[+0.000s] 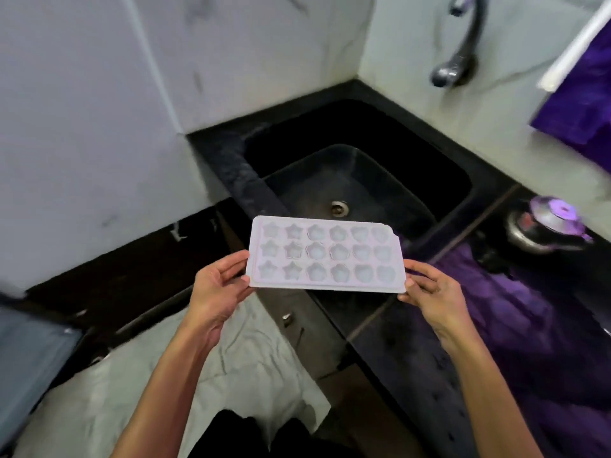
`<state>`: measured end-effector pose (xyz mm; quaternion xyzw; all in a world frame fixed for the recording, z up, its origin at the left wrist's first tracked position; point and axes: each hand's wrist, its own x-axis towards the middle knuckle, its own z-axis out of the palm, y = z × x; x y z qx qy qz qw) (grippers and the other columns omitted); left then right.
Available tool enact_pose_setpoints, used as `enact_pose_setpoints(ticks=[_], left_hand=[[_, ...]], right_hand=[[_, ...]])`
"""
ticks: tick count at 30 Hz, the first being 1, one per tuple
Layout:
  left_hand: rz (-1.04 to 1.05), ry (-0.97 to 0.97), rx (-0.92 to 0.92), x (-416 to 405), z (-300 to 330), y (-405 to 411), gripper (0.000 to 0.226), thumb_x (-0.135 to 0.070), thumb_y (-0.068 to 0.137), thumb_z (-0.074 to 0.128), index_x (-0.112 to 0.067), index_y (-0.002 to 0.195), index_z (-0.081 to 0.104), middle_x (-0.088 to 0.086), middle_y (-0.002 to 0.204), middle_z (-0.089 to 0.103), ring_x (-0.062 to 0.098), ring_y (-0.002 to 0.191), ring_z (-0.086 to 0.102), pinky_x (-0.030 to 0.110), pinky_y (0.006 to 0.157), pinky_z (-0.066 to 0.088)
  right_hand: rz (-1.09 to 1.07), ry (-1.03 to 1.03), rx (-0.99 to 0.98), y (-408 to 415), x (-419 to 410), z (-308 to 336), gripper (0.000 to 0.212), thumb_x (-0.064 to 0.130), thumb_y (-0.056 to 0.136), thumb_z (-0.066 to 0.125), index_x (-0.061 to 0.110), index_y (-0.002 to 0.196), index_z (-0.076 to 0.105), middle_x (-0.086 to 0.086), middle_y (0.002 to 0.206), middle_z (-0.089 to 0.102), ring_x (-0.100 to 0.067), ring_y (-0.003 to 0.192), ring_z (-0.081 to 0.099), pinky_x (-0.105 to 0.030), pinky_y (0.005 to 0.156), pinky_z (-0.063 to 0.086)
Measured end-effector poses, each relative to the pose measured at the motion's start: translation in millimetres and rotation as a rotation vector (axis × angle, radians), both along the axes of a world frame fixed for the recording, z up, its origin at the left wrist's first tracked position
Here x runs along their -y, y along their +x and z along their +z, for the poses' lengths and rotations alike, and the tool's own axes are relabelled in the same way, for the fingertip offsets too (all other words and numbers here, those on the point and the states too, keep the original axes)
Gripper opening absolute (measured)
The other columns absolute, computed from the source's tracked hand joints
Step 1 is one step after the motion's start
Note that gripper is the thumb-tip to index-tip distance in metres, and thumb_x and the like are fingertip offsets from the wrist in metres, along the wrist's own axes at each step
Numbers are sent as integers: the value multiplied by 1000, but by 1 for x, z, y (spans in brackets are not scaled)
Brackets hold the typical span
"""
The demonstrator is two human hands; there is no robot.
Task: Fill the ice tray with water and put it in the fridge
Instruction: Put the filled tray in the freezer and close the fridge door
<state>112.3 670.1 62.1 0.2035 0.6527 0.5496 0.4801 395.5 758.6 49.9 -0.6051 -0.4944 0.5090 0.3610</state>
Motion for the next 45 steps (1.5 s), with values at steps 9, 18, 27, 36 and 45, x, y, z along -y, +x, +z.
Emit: enact_pose_setpoints(ticks=[9,18,27,36,45], left_hand=[[445,-15,-38,117,6,-102,42,13,86,53,-8,122,57,5,110,66,14,85,65,15,67,56],[836,-21,-31,230,7,-148,36,15,85,52,-10,109,61,4,103,68,3,69,68,14,64,55],[1205,-9,2,306,10,-163,38,16,86,49,-4,117,59,9,107,67,16,87,65,16,60,56],[1573,23,-10,339,17,-156,38,17,84,50,-15,98,65,-8,83,74,6,75,70,16,59,55],[1872,21,-7,363,7,-146,36,14,86,50,-16,100,63,1,103,68,7,80,70,20,70,57]], right_hand=[[457,-22,-31,-171,-10,-4,26,-4,91,55,14,107,63,2,93,69,0,71,68,-14,60,54],[891,-34,-75,-325,31,-5,26,-6,91,54,14,106,63,1,93,69,-1,69,69,-15,59,54],[1249,-61,-114,-444,89,9,25,-8,91,52,10,105,61,-2,89,68,-2,60,66,-14,59,54],[1648,-55,-92,-548,137,11,24,-5,92,52,10,109,61,4,90,70,-2,66,67,-15,62,54],[1965,-92,-80,-617,200,5,27,-8,91,52,9,110,61,12,72,73,-2,59,65,-12,58,52]])
